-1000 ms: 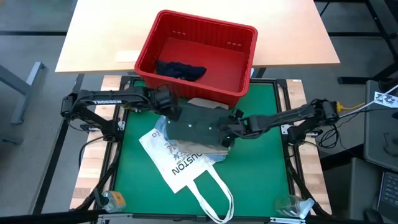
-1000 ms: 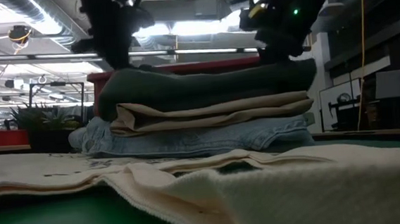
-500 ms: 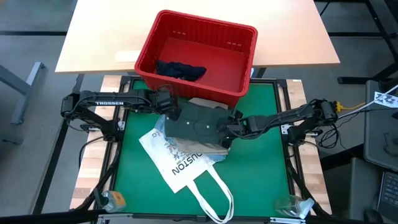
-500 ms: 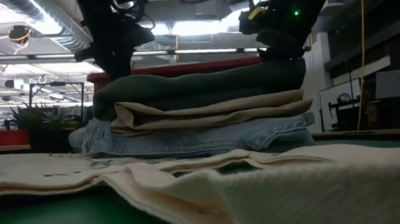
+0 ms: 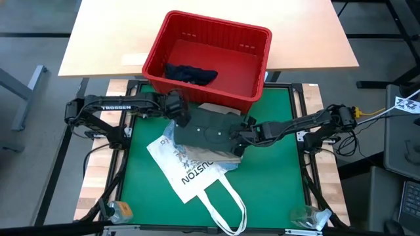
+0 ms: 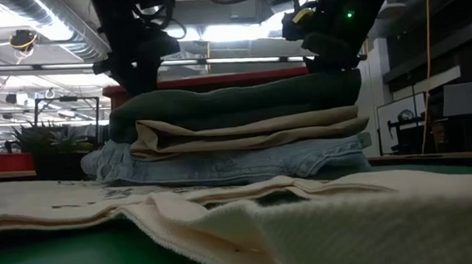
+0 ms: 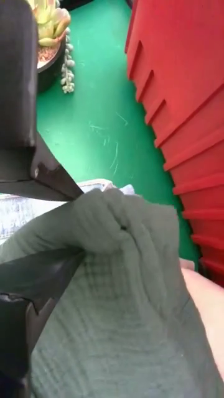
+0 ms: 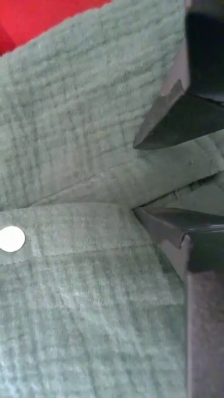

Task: Fold Laundry from Bin
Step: Stack the green shirt on top of the beige shorts

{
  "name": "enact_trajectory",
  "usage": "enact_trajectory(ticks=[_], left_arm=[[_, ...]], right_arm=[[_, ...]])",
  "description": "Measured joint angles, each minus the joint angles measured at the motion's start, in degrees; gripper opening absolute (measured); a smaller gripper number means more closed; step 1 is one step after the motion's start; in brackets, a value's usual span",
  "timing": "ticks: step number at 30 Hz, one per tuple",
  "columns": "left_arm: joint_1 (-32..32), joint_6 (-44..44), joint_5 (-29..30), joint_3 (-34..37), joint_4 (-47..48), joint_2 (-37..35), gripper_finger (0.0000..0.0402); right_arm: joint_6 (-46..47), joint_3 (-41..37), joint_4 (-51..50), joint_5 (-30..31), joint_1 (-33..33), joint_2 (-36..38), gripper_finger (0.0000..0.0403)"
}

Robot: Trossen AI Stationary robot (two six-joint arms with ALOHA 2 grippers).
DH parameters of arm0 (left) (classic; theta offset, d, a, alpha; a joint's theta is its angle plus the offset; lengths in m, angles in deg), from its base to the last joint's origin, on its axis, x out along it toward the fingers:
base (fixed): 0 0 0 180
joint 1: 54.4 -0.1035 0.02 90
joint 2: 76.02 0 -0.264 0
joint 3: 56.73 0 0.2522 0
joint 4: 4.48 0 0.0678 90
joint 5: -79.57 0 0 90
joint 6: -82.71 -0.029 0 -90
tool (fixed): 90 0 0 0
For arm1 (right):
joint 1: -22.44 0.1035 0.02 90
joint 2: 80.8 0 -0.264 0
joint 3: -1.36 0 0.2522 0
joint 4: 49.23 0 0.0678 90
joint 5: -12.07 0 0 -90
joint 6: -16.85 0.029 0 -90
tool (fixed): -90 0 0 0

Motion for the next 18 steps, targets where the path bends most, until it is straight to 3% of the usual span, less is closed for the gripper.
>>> enact_trajectory(ticks=[10,18], left_arm=[[-4.7,-2.5,-10.9,0.0,0.2,-1.3,0.0133],[-8.2,-4.4,-14.1,-0.1,0.1,-1.3,0.0132]], right_arm=[[0.1,0.1,-1.9,0.0,0.0,3.9,0.0163],[0.1,0.1,0.8,2.1,0.0,8.2,0.0163]])
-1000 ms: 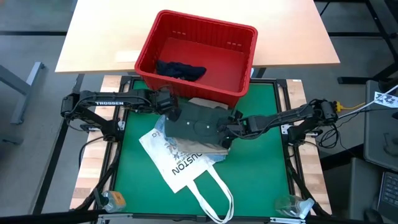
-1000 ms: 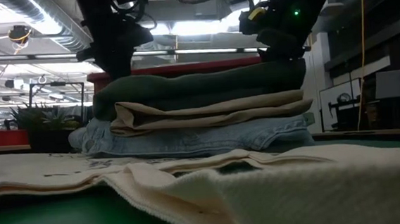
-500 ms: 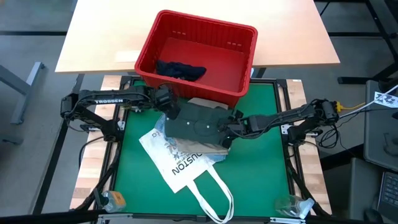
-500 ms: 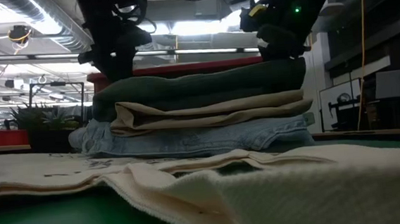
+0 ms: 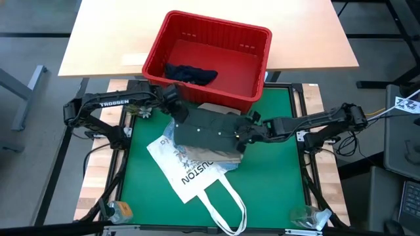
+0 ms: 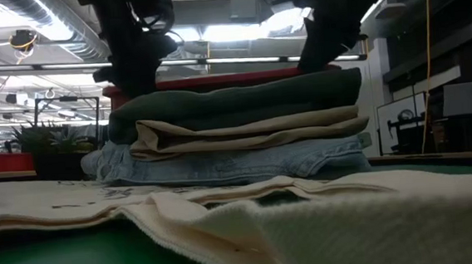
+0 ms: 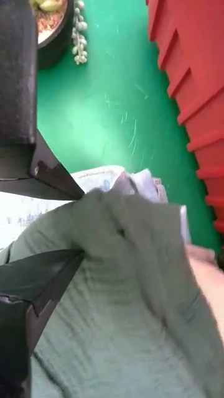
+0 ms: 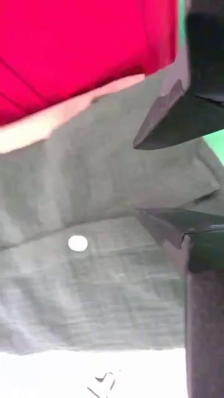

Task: Fold Laundry from Bin
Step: Stack the green shirt on top of the beige shorts

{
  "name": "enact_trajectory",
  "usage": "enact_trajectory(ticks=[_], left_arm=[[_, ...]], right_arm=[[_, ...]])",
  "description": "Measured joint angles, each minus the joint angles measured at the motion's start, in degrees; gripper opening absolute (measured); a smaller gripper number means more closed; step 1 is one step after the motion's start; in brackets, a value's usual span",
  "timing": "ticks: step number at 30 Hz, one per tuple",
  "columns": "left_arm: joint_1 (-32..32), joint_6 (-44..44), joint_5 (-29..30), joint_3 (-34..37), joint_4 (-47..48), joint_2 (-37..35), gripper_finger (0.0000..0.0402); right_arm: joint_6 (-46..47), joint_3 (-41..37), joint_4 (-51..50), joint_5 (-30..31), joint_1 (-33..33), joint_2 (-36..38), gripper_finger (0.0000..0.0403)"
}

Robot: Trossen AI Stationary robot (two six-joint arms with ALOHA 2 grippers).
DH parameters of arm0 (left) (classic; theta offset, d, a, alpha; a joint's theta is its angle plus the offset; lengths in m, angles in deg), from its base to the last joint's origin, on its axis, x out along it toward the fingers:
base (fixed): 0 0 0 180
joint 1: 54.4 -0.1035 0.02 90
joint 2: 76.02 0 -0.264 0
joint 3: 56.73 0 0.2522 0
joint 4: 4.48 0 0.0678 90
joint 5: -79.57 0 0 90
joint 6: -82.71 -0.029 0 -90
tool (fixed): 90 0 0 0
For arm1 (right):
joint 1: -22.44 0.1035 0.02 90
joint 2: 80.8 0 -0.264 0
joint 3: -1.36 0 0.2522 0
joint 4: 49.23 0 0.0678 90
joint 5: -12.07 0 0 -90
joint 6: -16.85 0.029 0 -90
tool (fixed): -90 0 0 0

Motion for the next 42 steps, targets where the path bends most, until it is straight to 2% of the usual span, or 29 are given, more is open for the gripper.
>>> enact_trajectory(ticks=[6,13,19,23,27,33,42], left_arm=[[-2.2,0.0,-1.9,0.0,0.2,-1.0,0.0132],[-4.1,0.0,-3.4,0.0,0.2,-7.4,0.0131],[-2.2,1.5,-2.3,-0.1,-2.2,-9.4,0.0131],[2.1,1.5,0.1,-0.1,-3.8,-6.5,0.0131],[5.6,1.4,6.8,-0.1,-3.5,-1.8,0.0131],[6.2,-0.4,12.9,-0.1,-3.8,7.1,0.0131],[6.0,-3.0,14.1,-0.1,-5.8,18.4,0.0131]], right_arm=[[0.0,0.0,1.1,0.6,0.0,0.0,0.0163],[-0.1,0.0,1.1,0.1,0.0,0.0,0.0163],[-0.1,0.0,2.9,8.1,-0.1,-0.1,0.0163],[-0.1,-0.4,2.5,9.3,-1.2,-1.2,0.0163],[0.0,-2.6,2.4,8.6,-3.4,-3.0,0.0163],[2.2,-5.7,2.7,5.0,-6.3,-4.8,0.0163],[3.3,-8.8,3.9,4.4,-7.3,-4.9,0.0163]])
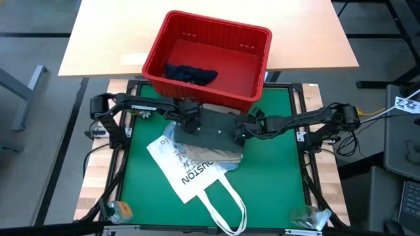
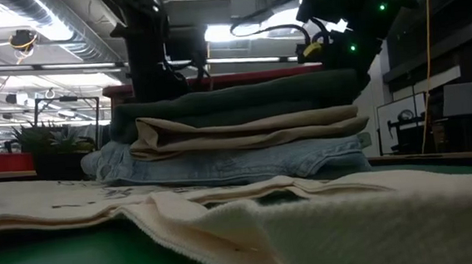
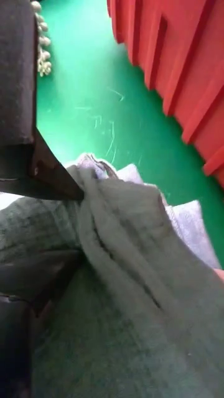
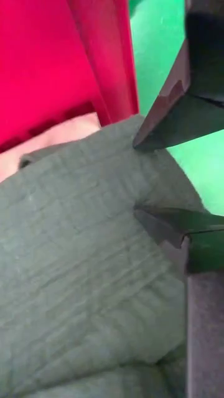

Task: Fold Laundry from Bin
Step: Stack the green shirt on top of the beige shorts

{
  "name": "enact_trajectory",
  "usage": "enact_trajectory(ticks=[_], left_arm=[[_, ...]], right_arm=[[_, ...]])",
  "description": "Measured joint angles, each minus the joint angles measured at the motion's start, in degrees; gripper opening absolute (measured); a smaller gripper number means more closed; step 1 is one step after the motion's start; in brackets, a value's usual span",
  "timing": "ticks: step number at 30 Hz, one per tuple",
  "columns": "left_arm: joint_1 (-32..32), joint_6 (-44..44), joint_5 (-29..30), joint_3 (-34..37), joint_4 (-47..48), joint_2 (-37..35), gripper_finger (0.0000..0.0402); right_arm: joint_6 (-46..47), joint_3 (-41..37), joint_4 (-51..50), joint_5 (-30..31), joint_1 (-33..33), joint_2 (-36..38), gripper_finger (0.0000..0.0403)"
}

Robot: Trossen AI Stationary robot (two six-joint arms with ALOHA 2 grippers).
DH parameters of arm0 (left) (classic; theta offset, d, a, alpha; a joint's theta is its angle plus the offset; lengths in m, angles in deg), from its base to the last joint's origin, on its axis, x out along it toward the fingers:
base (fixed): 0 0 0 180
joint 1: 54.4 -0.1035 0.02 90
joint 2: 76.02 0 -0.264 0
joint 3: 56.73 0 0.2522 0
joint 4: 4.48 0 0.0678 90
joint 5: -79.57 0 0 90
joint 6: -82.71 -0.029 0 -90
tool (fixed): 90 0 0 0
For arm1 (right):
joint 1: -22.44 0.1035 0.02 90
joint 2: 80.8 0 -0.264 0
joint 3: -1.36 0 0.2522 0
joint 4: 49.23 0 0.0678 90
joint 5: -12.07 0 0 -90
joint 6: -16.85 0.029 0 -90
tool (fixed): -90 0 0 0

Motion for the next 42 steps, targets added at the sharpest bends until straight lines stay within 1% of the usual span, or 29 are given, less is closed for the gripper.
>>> enact_trajectory(ticks=[3,7,10,15,18,22,25,28,30,32,37,40,42], left_arm=[[0.0,0.0,0.0,0.0,-0.2,1.1,0.0131],[0.0,0.0,-0.3,0.1,0.1,0.1,0.0131],[0.0,0.0,-0.9,0.1,0.8,-3.0,0.0131],[0.0,-0.1,-3.9,0.1,2.5,-10.4,0.0131],[0.0,0.0,-7.1,0.1,3.1,-15.7,0.0131],[0.9,1.5,-14.3,0.1,2.8,-22.0,0.0131],[3.0,3.4,-19.6,0.1,2.8,-24.6,0.0131],[6.8,3.5,-21.2,0.1,2.8,-25.1,0.0131],[9.6,3.5,-21.0,0.1,2.7,-24.6,0.0131],[12.3,3.5,-19.7,0.1,2.4,-23.6,0.0131],[18.3,5.0,-11.2,0.1,2.4,-19.7,0.0131],[20.6,5.8,-5.4,0.1,2.9,-16.7,0.0131],[21.4,7.2,-3.3,0.1,3.9,-14.6,0.0131]], right_arm=[[0.0,-0.7,0.0,-0.4,0.0,-0.1,0.0163],[0.0,-0.6,-0.5,-0.5,0.1,0.0,0.0163],[-0.3,1.1,-3.3,-1.0,0.1,0.6,0.0163],[-0.4,7.0,-11.1,-1.1,0.1,1.1,0.0163],[-0.4,10.6,-14.8,-3.2,0.1,1.1,0.0163],[-0.4,14.8,-18.6,-6.6,0.2,1.1,0.0163],[-0.4,17.4,-19.5,-10.6,1.0,1.2,0.0163],[-0.5,18.1,-18.0,-13.9,3.2,1.2,0.0163],[-0.4,18.1,-16.5,-15.1,5.4,1.2,0.0163],[-0.4,17.6,-14.8,-15.1,7.5,1.2,0.0163],[-0.3,14.3,-9.9,-15.0,11.6,1.2,0.0163],[-0.2,11.8,-7.7,-14.6,13.0,0.8,0.0163],[0.0,9.8,-6.5,-13.4,13.5,0.7,0.0163]])
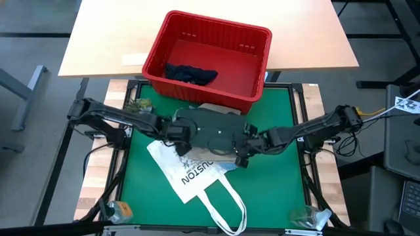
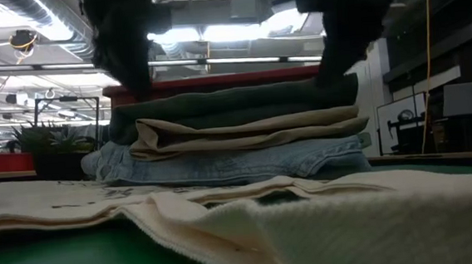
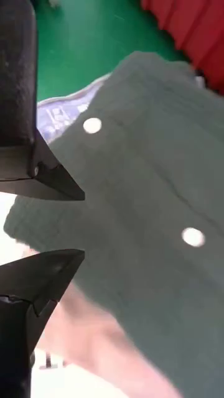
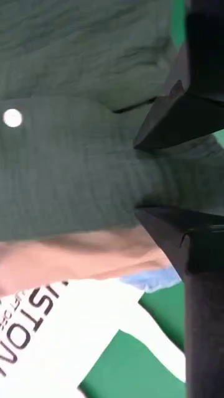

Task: Fold Laundry from Bin
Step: Stack the green shirt on top of the beige shorts

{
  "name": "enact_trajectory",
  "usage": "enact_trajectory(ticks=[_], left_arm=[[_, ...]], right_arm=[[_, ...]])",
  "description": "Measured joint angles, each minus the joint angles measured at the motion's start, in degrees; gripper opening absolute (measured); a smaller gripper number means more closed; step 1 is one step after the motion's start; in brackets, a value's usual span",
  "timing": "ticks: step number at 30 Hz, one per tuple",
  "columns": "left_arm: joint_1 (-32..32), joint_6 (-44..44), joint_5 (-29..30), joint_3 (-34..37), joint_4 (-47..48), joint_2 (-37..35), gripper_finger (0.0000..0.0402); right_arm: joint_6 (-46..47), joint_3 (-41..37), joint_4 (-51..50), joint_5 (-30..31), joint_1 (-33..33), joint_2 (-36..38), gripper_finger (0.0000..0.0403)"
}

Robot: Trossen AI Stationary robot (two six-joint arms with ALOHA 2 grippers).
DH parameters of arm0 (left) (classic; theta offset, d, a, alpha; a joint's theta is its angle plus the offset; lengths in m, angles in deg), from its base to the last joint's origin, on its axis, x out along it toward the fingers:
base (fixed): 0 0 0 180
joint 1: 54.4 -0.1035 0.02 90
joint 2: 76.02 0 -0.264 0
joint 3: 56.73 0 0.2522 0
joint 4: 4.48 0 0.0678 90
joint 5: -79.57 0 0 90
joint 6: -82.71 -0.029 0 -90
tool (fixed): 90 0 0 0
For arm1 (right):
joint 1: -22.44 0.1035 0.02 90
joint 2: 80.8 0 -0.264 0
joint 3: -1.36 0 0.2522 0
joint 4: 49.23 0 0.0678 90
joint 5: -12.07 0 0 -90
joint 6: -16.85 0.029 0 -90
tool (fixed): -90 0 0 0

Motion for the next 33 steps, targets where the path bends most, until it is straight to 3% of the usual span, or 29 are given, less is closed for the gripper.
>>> enact_trajectory(ticks=[12,18,26,33], left_arm=[[2.7,0.7,0.7,-0.2,2.7,15.9,0.0131],[3.8,0.7,1.9,-0.3,2.3,19.7,0.0131],[3.6,0.3,0.9,0.1,3.8,14.5,0.0131],[3.6,0.3,0.9,0.1,4.5,4.2,0.0132]], right_arm=[[3.3,-11.7,11.6,0.9,-0.3,-1.6,0.0163],[5.8,-13.8,14.5,0.4,-0.3,-1.6,0.0163],[5.8,-11.4,11.3,-1.9,-0.3,-1.0,0.0163],[5.6,-2.5,-2.4,-2.0,-0.3,0.0,0.0163]])
